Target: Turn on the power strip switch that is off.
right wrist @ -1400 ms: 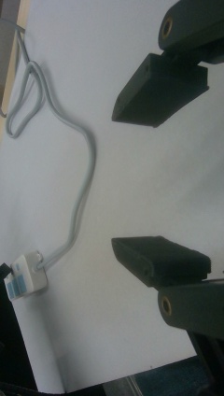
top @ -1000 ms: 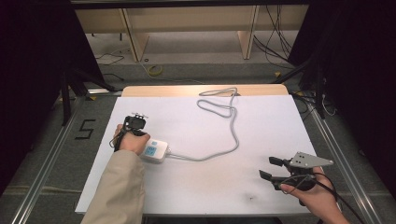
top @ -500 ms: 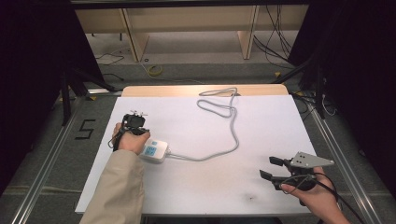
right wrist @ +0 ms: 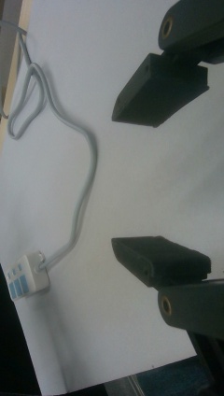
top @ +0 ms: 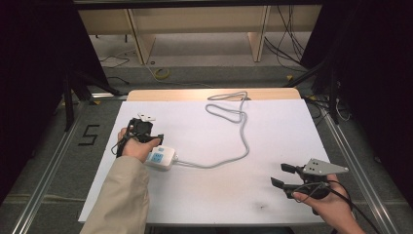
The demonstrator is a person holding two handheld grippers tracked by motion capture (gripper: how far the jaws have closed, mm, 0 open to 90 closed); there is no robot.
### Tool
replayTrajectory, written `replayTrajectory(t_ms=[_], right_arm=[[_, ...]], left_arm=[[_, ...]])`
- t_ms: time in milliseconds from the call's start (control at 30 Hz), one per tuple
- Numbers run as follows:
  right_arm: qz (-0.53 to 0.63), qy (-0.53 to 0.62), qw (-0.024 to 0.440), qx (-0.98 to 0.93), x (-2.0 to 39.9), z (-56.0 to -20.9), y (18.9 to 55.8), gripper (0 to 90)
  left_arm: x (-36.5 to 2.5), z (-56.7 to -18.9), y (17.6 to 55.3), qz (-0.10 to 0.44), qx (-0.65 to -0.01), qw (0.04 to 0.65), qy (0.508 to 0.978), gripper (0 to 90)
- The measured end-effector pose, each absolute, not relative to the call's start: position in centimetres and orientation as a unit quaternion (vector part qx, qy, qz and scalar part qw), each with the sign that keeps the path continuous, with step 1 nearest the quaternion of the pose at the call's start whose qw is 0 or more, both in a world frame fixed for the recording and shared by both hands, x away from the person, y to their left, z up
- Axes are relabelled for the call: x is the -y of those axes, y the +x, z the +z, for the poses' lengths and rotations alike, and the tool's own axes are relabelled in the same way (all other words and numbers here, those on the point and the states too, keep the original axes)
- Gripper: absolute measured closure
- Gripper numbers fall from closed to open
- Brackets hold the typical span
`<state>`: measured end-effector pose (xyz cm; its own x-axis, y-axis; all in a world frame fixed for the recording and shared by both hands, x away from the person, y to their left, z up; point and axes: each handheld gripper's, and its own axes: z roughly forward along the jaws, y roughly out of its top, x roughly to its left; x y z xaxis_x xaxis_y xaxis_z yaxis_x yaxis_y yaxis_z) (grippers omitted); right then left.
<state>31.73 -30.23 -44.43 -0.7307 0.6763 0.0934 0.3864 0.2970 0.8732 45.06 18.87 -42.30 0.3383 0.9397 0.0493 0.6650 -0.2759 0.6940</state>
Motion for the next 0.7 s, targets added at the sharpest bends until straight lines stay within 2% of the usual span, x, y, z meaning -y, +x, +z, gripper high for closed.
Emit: replayTrajectory(t_ms=[133, 267, 700], right_arm=[[0.488, 0.336, 0.149, -0.791, 30.3, -44.4, 31.7, 33.7], [0.489, 0.336, 0.148, -0.791, 30.3, -44.4, 31.8, 33.7], [0.486, 0.335, 0.146, -0.794, 30.1, -44.6, 31.8, 33.6]], left_arm=[[-18.6, -42.2, 44.7, 0.221, -0.519, 0.308, 0.766, 36.4], [-18.3, -42.1, 44.1, 0.207, -0.504, 0.329, 0.771, 33.8], [-17.8, -42.2, 42.1, 0.218, -0.471, 0.348, 0.781, 27.4]])
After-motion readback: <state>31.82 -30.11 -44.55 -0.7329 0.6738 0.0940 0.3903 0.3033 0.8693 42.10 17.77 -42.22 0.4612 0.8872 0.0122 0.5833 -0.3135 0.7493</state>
